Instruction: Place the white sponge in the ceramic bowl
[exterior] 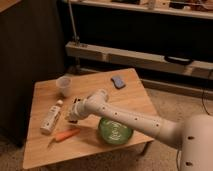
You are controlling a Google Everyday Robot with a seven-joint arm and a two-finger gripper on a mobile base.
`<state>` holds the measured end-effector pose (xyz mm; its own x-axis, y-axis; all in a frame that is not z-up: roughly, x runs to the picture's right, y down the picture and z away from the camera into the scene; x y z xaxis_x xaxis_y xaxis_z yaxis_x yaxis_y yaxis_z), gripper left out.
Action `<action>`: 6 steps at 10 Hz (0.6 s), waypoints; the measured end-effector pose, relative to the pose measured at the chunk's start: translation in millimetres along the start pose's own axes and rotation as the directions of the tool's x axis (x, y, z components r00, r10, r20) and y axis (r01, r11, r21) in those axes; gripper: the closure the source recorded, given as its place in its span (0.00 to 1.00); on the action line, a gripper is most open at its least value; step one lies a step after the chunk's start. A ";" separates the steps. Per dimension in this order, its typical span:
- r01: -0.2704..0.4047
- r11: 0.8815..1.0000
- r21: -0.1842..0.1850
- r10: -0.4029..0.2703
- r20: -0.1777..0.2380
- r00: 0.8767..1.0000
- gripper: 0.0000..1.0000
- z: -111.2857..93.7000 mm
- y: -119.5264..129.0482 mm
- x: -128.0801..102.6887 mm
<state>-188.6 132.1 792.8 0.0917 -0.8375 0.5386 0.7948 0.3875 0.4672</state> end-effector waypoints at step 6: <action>-0.058 0.988 -0.142 0.037 -0.148 0.988 0.96 -143.6 95.6 10.7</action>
<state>-25.5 104.9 742.6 0.2090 -0.8704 0.4458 0.8651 0.3771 0.3306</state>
